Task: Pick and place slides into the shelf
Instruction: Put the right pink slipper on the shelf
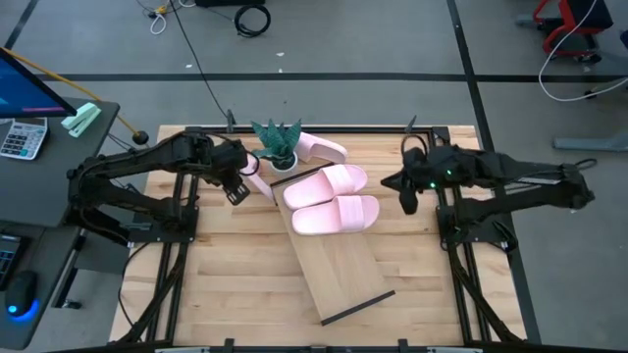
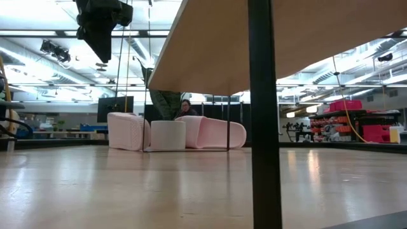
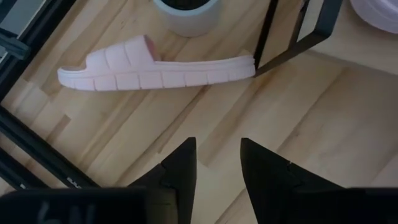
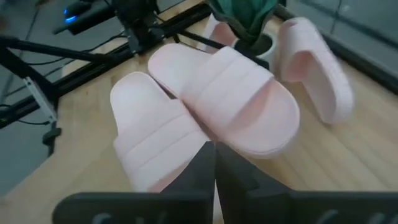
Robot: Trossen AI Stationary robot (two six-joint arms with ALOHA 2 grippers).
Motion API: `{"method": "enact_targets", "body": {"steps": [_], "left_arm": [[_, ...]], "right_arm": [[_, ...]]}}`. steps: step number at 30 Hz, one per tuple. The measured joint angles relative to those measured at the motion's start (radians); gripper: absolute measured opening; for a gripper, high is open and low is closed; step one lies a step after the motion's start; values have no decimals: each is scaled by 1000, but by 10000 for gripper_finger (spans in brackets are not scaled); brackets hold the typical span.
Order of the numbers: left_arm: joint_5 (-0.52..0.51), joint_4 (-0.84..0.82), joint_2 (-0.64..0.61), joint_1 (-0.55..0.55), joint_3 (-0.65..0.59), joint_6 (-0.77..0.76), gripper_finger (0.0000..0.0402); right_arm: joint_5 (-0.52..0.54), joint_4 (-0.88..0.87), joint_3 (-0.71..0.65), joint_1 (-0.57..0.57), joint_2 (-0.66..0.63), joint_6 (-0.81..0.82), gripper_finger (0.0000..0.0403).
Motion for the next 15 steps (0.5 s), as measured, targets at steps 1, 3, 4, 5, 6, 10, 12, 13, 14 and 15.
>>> {"method": "enact_targets", "body": {"steps": [1,3,4,5,6,10,12,13,14,15], "left_arm": [[0,0,0,0,0,0,131],[-3,0,0,0,0,0,130],[-3,0,0,0,0,-1,128],[-3,0,0,0,0,-4,127],[-3,0,0,0,0,-8,125],[-3,-6,0,0,0,-27,119],[-3,-11,0,0,0,-27,117],[-3,-13,0,0,0,-26,117],[-3,-14,0,0,0,-26,117],[-3,-14,0,0,0,-26,117]], "right_arm": [[-38,10,0,-32,12,-3,19],[-117,39,0,-89,36,-16,22],[-152,53,0,-118,52,-30,23],[-179,55,5,-146,69,-47,24],[-195,53,14,-175,90,-64,25],[-261,49,89,-289,186,-147,29],[-292,43,154,-343,245,-198,31],[-307,35,193,-369,276,-218,33],[-319,25,232,-396,308,-238,33],[-333,17,274,-420,344,-255,34]]}}
